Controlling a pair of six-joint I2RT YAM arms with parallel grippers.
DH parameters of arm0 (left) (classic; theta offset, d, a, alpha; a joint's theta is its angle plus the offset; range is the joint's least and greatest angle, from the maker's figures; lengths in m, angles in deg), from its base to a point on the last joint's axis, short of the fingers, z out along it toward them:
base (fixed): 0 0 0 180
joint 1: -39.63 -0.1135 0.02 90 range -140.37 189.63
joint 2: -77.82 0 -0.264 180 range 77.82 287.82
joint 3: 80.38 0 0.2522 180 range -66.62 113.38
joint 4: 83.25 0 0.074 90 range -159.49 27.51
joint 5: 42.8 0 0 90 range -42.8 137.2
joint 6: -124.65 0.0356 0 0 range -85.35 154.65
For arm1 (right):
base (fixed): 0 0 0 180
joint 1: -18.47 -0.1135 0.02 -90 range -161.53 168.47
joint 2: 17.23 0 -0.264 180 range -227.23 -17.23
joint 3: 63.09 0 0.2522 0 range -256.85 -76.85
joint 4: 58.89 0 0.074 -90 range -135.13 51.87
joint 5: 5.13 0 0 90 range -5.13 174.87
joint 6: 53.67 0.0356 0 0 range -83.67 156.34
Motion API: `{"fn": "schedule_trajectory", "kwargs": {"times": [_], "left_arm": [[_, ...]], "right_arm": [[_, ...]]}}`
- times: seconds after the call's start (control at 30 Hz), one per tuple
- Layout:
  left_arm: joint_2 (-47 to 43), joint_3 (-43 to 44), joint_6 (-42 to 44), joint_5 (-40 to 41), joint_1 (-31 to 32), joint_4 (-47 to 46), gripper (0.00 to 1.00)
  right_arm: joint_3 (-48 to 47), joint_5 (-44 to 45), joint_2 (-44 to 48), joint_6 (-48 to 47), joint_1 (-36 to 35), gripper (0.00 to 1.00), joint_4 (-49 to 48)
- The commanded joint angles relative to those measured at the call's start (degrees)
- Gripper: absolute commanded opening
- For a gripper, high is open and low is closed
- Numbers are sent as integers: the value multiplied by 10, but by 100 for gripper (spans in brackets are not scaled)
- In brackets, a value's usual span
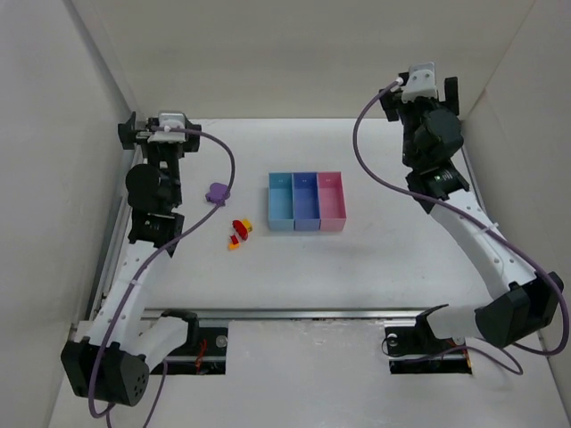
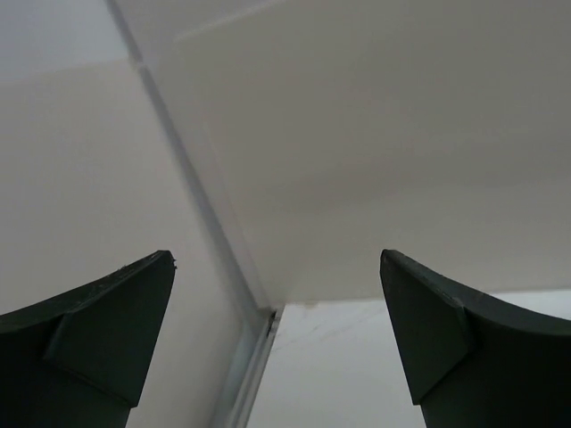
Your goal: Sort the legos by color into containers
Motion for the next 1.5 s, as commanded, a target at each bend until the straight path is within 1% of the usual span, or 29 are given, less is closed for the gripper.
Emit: {"fn": "schedule_trajectory", "kwargs": {"times": [0.0, 0.03, 0.07, 0.1, 0.13, 0.17, 0.23, 0.27, 0.3, 0.33, 0.37, 0.4, 0.47, 0.5, 0.53, 0.57, 0.6, 0.67, 0.77, 0.8, 0.9, 1.03, 1.13, 1.27, 1.37, 1.43, 1.47], "left_arm": [[17, 61, 0, 108, 7, 161, 100], [22, 85, 11, 23, 7, 226, 100], [29, 128, 11, -10, 7, 282, 100], [50, 144, 11, -30, 13, 326, 100], [63, 158, -9, -52, 13, 387, 100], [75, 166, -25, -52, 13, 403, 100], [116, 173, -85, -2, 13, 433, 100], [131, 182, -128, 23, 13, 451, 100], [148, 193, -148, 28, 13, 470, 100], [181, 198, -165, 28, 13, 490, 100], [199, 204, -174, 4, 18, 529, 100], [217, 210, -174, -5, 18, 542, 100], [275, 223, -160, -5, 18, 566, 100], [294, 223, -146, -5, 18, 566, 100], [328, 230, -103, -5, 18, 566, 100], [343, 230, -85, -10, 13, 566, 100], [356, 230, -66, -28, 3, 561, 100], [395, 241, -32, -28, -2, 561, 100], [446, 269, -19, -57, -2, 555, 100], [460, 282, -11, -67, -2, 566, 100], [511, 324, -25, -74, -9, 590, 100], [534, 331, -32, -102, -14, 617, 100], [534, 319, -27, -122, -19, 622, 100], [534, 319, -27, -145, -20, 657, 100], [534, 305, -21, -145, -20, 658, 100], [534, 299, -21, -128, -20, 658, 100], [548, 299, -21, -128, -20, 658, 100]], "right_arm": [[-22, -50, -6, -49, -17, 100, 19], [-22, -62, -6, -49, -32, 100, 19], [-22, -72, -6, -43, -39, 100, 19], [-22, -83, -6, -37, -44, 100, 19], [-22, -95, 3, 20, -45, 100, 19], [-22, -125, 12, 60, -45, 100, 19], [-14, -176, 26, 145, -31, 100, 19], [-9, -202, 26, 156, -30, 100, 19], [-4, -230, 26, 161, -30, 100, 19], [3, -230, 26, 167, -37, 100, 19], [4, -218, 21, 178, -45, 100, 32], [4, -191, 13, 186, -61, 100, 43], [-2, -186, 6, 198, -73, 100, 71], [-2, -185, 0, 198, -79, 100, 95], [-2, -191, 0, 204, -84, 100, 103], [-2, -197, 0, 204, -90, 100, 110], [-2, -207, 0, 223, -90, 100, 118], [11, -245, -5, 238, -90, 100, 118], [17, -273, -11, 258, -90, 100, 131], [17, -280, -19, 264, -90, 100, 131], [6, -293, -33, 272, -90, 100, 149], [6, -299, -33, 272, -90, 100, 157], [6, -299, -38, 272, -90, 100, 157], [0, -307, -49, 277, -90, 100, 157], [-6, -319, -60, 277, -96, 100, 157], [-12, -319, -70, 282, -96, 100, 157], [-12, -324, -70, 282, -96, 100, 157]]}}
